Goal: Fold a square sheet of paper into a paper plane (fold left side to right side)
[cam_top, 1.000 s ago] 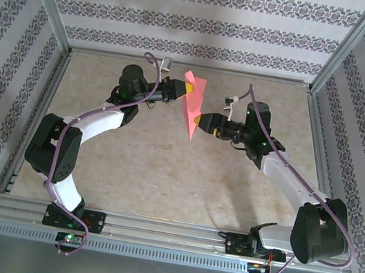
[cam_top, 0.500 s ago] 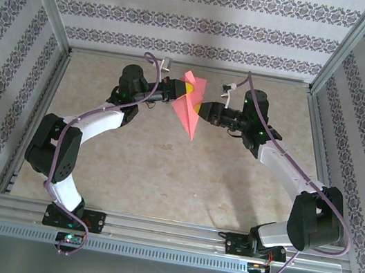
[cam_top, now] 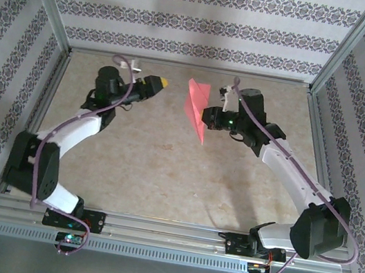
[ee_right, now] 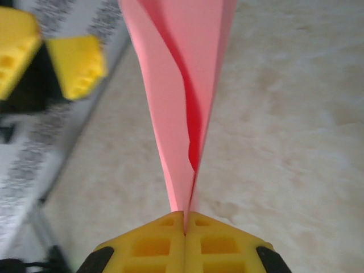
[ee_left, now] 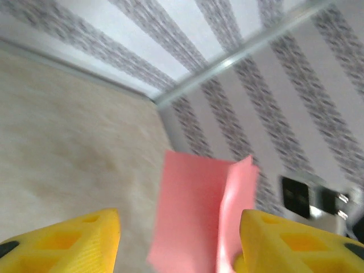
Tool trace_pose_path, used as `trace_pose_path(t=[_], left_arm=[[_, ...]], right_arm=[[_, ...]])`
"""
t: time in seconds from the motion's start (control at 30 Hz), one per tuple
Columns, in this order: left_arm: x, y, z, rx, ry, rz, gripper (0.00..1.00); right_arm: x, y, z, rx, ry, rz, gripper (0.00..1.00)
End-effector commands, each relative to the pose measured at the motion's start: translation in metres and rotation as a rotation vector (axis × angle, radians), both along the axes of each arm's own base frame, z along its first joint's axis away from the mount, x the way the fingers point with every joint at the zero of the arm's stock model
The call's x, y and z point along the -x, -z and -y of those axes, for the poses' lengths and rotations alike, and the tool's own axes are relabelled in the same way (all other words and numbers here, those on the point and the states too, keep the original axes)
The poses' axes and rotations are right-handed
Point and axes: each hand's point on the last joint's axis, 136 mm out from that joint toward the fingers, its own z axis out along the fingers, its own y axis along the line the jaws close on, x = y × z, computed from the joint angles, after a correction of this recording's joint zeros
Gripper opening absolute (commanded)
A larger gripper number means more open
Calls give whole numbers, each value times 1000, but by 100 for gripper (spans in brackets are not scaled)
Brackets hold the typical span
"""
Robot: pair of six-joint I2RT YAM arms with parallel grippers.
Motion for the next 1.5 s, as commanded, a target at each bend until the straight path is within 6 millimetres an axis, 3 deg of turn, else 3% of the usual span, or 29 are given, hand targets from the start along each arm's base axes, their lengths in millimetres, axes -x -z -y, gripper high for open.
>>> trace_pose_path(t=[0.0, 0.17, 0.33, 0.5, 0.63, 0.77, 0.83, 0.97, 1.1, 1.3, 1.47], left_arm=[[11, -1, -44, -251, -205, 43, 58], [34, -8, -106, -415, -512, 34, 60], [56, -18, -143, -465, -693, 35, 60], [67, -21, -151, -490, -722, 35, 60], [70, -18, -150, -479, -713, 27, 59], [69, -11, -144, -467, -679, 6, 60], [69, -8, -141, -471, -660, -7, 60], [66, 1, -134, -488, -610, -38, 60], [58, 10, -119, -476, -528, -63, 62], [43, 33, -91, -422, -389, -143, 64], [34, 74, -60, -320, -271, -260, 64]], right_arm=[[9, 28, 52, 551, 94, 71, 0], [2, 36, 75, 1107, 136, 180, 0], [-14, 55, 54, 1364, 69, 243, 0], [-29, 108, 28, 1436, -37, 182, 0], [-35, 164, 11, 1508, -143, 104, 0], [-28, 208, -1, 1511, -230, -3, 1], [-21, 218, -5, 1489, -259, -51, 9], [-7, 216, -15, 1350, -256, -120, 33], [4, 198, -23, 1184, -216, -175, 47], [12, 153, -23, 933, -145, -212, 55], [5, 109, 8, 708, 15, -193, 57]])
